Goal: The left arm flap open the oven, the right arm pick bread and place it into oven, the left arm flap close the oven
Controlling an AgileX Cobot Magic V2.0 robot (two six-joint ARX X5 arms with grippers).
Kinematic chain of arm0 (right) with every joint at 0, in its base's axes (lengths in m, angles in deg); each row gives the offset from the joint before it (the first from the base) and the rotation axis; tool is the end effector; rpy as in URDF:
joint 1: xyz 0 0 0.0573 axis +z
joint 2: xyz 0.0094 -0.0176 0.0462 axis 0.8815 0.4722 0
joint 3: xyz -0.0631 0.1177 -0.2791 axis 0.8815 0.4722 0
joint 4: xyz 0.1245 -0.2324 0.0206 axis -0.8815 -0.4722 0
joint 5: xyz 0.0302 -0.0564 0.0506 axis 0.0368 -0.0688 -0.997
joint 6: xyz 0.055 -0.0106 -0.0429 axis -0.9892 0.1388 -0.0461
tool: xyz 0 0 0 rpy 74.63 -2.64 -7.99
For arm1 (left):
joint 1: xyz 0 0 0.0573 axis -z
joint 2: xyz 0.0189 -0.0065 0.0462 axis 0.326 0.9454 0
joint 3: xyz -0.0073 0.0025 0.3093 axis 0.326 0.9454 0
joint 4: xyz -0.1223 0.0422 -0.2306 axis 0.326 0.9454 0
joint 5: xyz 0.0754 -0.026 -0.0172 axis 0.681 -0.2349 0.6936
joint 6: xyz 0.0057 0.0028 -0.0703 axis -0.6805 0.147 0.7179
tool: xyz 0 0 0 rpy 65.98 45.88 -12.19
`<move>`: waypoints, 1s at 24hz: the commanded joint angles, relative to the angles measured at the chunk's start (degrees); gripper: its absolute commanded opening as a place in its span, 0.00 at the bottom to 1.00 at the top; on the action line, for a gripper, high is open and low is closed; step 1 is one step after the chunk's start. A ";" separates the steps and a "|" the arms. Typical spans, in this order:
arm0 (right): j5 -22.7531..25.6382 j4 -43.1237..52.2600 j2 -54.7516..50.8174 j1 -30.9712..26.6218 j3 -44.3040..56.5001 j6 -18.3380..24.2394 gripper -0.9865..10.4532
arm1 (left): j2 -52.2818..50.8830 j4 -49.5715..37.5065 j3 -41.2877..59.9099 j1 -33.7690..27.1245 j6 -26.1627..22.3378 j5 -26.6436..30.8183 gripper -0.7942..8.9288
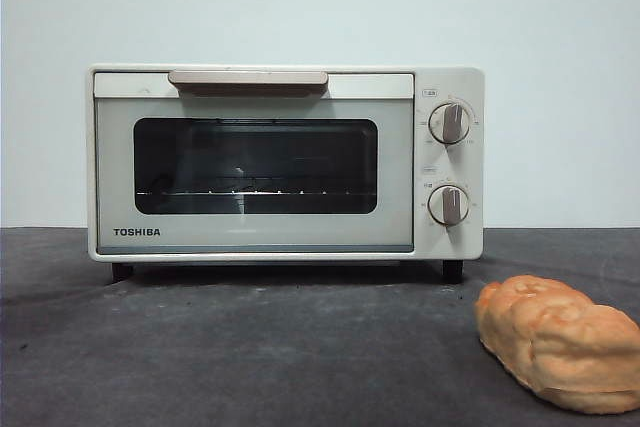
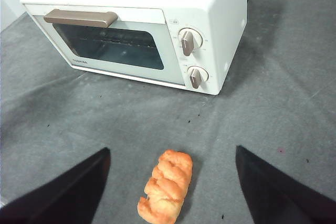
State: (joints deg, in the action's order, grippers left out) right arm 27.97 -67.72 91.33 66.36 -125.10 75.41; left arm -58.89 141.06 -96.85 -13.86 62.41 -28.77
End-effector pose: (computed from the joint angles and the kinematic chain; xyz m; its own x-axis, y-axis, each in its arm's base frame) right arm 0.0509 0.0275 0.3499 0.7471 0.4956 -0.4431 -0.4239 0.8686 0.2567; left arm 0.0615 -0.0275 0.3528 0.7398 -0.4756 -0.4760 0.4159 0.8793 -0.2321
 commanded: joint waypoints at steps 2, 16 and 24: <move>-0.11 0.50 0.39 0.98 -0.83 -1.03 0.44 | 0.24 -0.26 -1.05 0.15 -0.72 -0.22 0.10; 0.24 -1.44 2.71 5.22 5.55 -5.84 0.44 | 0.24 -0.28 -1.05 0.15 -0.72 -0.22 0.10; 0.28 9.38 3.82 11.41 18.10 -13.81 0.44 | 0.26 -0.28 -1.05 0.15 -0.72 -0.22 0.10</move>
State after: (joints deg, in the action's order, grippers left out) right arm 28.35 -58.78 94.85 77.66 -106.52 63.98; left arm -58.89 141.06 -96.85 -13.86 62.41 -28.77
